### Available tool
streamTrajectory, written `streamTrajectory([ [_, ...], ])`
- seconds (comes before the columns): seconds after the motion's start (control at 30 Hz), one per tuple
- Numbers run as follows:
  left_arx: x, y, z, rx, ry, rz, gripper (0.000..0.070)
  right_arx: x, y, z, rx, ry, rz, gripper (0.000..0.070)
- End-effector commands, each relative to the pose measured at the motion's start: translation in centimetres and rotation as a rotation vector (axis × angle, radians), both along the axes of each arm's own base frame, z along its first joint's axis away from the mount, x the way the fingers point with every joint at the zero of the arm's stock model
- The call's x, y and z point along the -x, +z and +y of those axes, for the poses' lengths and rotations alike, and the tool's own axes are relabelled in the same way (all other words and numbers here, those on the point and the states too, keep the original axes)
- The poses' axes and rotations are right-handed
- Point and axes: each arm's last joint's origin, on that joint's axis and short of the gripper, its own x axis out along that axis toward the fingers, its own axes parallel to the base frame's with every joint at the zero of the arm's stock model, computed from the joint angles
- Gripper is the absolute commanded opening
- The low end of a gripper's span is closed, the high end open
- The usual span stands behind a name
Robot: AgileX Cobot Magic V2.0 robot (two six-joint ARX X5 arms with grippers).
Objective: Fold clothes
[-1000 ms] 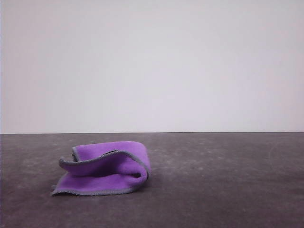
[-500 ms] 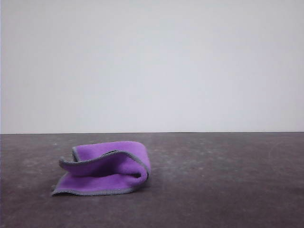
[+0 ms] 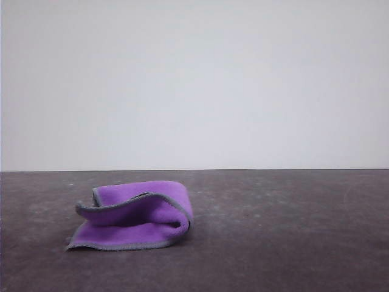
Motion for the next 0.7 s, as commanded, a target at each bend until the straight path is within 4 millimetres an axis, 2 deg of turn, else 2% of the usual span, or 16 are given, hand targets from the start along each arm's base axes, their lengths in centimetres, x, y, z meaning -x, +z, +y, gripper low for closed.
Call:
streamTrajectory([
  [0.0,-0.08,-0.71,0.01,0.007,0.003,0.028,0.0000,-0.06,-0.15,-0.06,-0.069,-0.036,0.009,0.0013],
  [0.3,-0.08,-0.71,0.01,0.007,0.003,0.027,0.0000,-0.10,-0.20,-0.78,-0.002,-0.262,0.000,0.0013],
  [0.67,-0.08,-0.71,0.01,0.007,0.003,0.028,0.0000,-0.43,-0.27,-0.87,0.031,-0.276,-0.075,0.0013],
])
